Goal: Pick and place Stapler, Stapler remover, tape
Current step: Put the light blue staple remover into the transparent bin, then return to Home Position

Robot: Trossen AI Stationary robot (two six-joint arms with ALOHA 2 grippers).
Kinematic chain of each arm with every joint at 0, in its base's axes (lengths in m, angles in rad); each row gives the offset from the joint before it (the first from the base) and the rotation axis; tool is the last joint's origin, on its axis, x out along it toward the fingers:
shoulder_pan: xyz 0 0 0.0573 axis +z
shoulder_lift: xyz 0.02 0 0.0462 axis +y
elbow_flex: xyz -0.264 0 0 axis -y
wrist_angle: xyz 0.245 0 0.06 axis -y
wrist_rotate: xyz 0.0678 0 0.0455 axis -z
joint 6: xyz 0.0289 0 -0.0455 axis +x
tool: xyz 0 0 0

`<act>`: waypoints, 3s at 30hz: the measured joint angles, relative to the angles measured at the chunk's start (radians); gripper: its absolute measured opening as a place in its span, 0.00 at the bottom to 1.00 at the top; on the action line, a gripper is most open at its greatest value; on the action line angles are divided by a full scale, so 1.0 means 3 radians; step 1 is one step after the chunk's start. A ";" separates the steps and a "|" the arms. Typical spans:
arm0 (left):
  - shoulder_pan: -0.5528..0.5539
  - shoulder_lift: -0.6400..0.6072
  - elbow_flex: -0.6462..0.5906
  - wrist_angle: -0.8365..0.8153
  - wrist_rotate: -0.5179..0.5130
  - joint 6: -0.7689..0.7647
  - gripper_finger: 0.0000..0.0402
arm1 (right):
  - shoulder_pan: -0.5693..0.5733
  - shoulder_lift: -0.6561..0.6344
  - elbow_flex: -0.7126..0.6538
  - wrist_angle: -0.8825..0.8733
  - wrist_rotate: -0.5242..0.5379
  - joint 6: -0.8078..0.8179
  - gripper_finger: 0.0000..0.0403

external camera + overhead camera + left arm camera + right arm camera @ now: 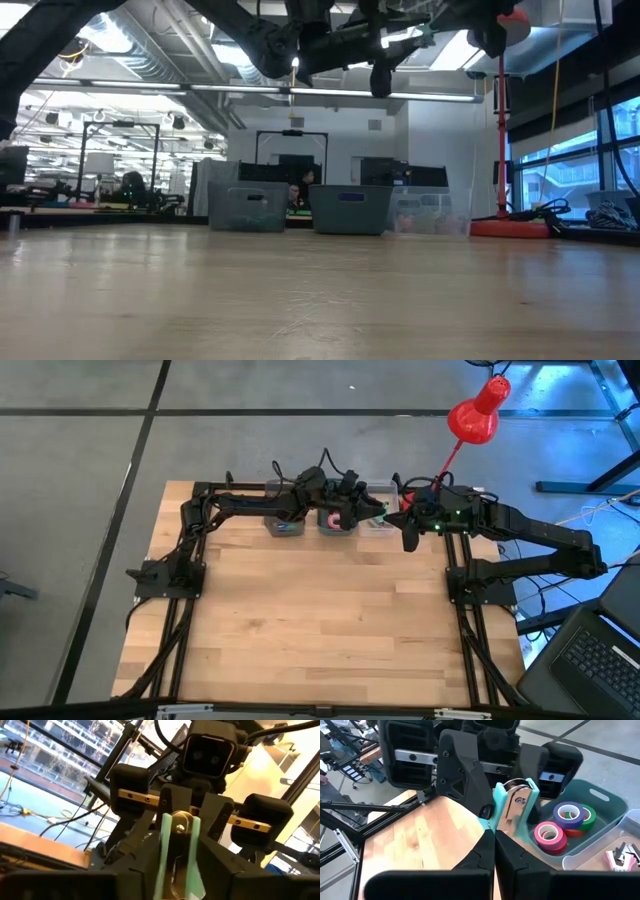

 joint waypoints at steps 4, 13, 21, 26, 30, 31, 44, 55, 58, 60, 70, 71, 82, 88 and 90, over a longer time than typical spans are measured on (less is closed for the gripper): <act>0.0000 -0.0003 0.0003 -0.0129 0.0062 0.0056 0.41 | -0.0018 0.0003 -0.0001 0.0006 -0.0025 -0.0010 0.00; 0.0032 0.0000 0.0003 -0.0599 0.0063 0.0341 0.60 | -0.0022 -0.0002 0.0000 -0.0196 0.0162 0.0001 0.00; 0.0189 0.0000 -0.0001 -0.1129 0.0428 0.0348 0.66 | -0.0120 -0.0094 0.0001 -0.0518 0.0429 0.0006 0.00; 0.0212 0.0000 -0.0002 -0.1685 0.0590 0.0339 0.66 | -0.0326 -0.0051 0.0004 -0.0676 0.0423 -0.0002 0.00; 0.0153 0.0001 -0.0004 -0.2234 0.0677 0.0400 0.66 | -0.0577 0.0157 0.0004 -0.0854 0.0246 -0.0106 0.00; 0.0121 -0.0001 -0.0004 -0.2352 0.0644 0.0475 0.66 | -0.0641 0.0236 0.0004 -0.0865 0.0158 -0.0158 0.00; -0.0324 -0.1143 -0.0277 -0.3083 -0.0834 0.1440 0.66 | -0.1613 0.1267 0.0004 -0.0599 -0.0725 -0.0966 0.00; -0.0258 -0.2774 -0.1871 -0.1443 -0.1672 0.1341 0.62 | -0.2088 0.2030 0.0197 -0.0478 -0.0939 -0.1473 0.00; -0.0258 -0.3084 -0.2069 -0.1429 -0.1835 0.1377 0.62 | -0.2155 0.2275 0.0417 -0.0492 -0.0861 -0.1592 0.00; -0.0258 -0.3240 -0.2147 -0.1459 -0.1863 0.1369 0.62 | -0.2200 0.2446 0.0585 -0.0566 -0.0860 -0.1657 0.00; -0.0258 -0.3483 -0.2187 -0.1635 -0.1858 0.1216 0.62 | -0.2260 0.3089 0.0945 -0.0964 -0.0711 -0.1916 0.00; -0.0258 -0.3484 -0.2187 -0.1634 -0.1858 0.1159 0.62 | -0.2260 0.3113 0.0941 -0.0978 -0.0710 -0.1921 0.00; -0.0258 -0.3483 -0.2187 -0.1637 -0.1856 0.1095 0.62 | -0.2258 0.3122 0.0941 -0.0967 -0.0729 -0.1912 0.13; -0.0258 -0.3483 -0.2187 -0.1637 -0.1854 0.1095 0.62 | -0.2258 0.3095 0.0985 -0.1044 -0.0805 -0.1921 0.31; -0.0258 -0.3483 -0.2187 -0.1637 -0.1854 0.1094 0.62 | -0.2254 0.2967 0.1010 -0.1053 -0.0899 -0.1919 0.34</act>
